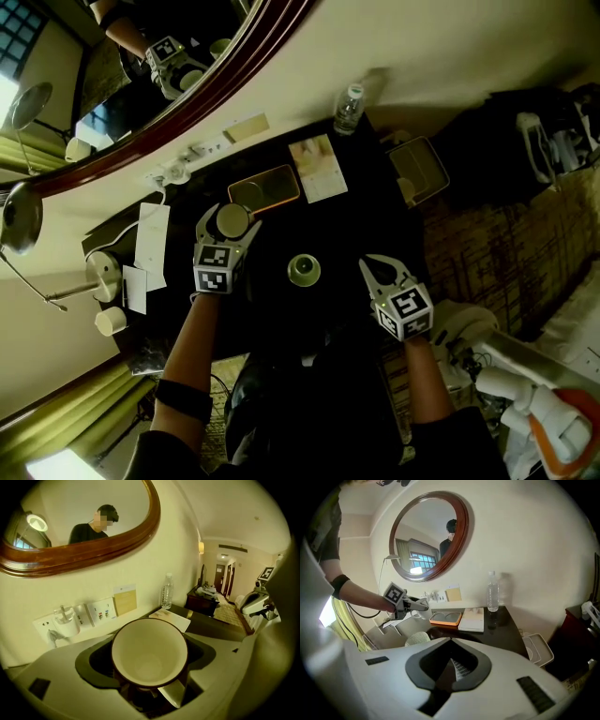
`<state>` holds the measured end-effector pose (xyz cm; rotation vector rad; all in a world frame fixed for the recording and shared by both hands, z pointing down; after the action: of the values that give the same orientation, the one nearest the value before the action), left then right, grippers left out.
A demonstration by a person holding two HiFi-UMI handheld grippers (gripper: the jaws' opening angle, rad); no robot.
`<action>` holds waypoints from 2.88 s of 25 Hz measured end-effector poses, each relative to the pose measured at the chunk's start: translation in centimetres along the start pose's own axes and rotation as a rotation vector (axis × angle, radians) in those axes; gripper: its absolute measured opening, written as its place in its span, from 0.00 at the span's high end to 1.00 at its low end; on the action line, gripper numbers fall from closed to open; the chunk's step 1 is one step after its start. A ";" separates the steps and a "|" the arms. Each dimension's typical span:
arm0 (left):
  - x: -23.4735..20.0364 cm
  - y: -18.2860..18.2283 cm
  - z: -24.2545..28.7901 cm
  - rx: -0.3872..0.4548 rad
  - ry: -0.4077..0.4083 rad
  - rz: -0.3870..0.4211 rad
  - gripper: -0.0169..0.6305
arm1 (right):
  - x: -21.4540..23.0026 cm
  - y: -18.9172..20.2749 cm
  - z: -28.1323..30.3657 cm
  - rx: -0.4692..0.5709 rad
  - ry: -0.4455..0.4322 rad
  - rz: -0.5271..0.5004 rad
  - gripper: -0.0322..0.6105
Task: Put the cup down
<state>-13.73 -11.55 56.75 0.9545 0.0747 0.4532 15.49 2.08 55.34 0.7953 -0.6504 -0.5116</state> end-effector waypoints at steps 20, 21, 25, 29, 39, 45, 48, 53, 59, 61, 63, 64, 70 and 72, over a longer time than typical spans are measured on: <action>4.0 7.0 -8.3 -0.082 -0.172 -0.198 0.35 | 2.0 -3.7 1.1 -0.124 -0.192 -0.178 0.95; 4.3 7.6 -8.5 -0.092 -0.181 -0.207 0.35 | 2.1 -3.7 1.3 -0.134 -0.203 -0.189 0.95; 5.5 9.7 -9.0 -0.127 -0.206 -0.231 0.35 | 2.6 -4.3 2.0 -0.163 -0.238 -0.226 0.95; 5.9 11.3 -9.0 -0.150 -0.223 -0.243 0.35 | 2.1 -5.1 2.7 -0.188 -0.273 -0.258 0.95; 6.0 13.2 -8.6 -0.156 -0.258 -0.276 0.35 | 2.1 -5.5 2.8 -0.215 -0.279 -0.308 0.95; 6.1 13.4 -8.6 -0.134 -0.272 -0.268 0.35 | 2.0 -5.6 2.6 -0.208 -0.276 -0.309 0.95; 6.4 13.6 -8.6 -0.133 -0.273 -0.262 0.34 | 1.6 -5.5 2.4 -0.213 -0.279 -0.292 0.95; 6.6 13.6 -8.6 -0.152 -0.256 -0.231 0.33 | 1.7 -5.0 2.4 -0.205 -0.268 -0.295 0.95; 5.8 12.9 -10.0 -0.152 -0.256 -0.237 0.27 | 1.2 -5.2 2.7 -0.188 -0.276 -0.281 0.95; 5.5 12.0 -10.9 -0.142 -0.254 -0.230 0.26 | 1.1 -5.3 2.7 -0.180 -0.277 -0.276 0.95; 4.8 10.9 -12.2 -0.121 -0.267 -0.240 0.26 | 1.0 -5.6 2.9 -0.170 -0.282 -0.271 0.95; 4.3 10.2 -12.8 -0.110 -0.279 -0.250 0.26 | 0.9 -5.8 3.0 -0.167 -0.284 -0.267 0.95; 2.3 6.9 -16.1 -0.057 -0.297 -0.267 0.27 | 0.6 -7.4 2.9 -0.124 -0.274 -0.239 0.95; 1.7 5.8 -16.8 -0.031 -0.286 -0.273 0.27 | 0.4 -8.0 2.9 -0.110 -0.270 -0.240 0.95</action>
<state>-18.49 4.97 51.83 0.9539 -0.0613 0.0640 12.33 -4.41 50.73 0.7094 -0.7720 -0.8768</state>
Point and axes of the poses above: the fingertips, and each gripper's own axes: z forward along the fingers, x to its right, y out of its underside, the point moved 5 cm from there along -z, backward along the fingers, and after that the axes turned 14 degrees about -y, right-handed, at the moved point
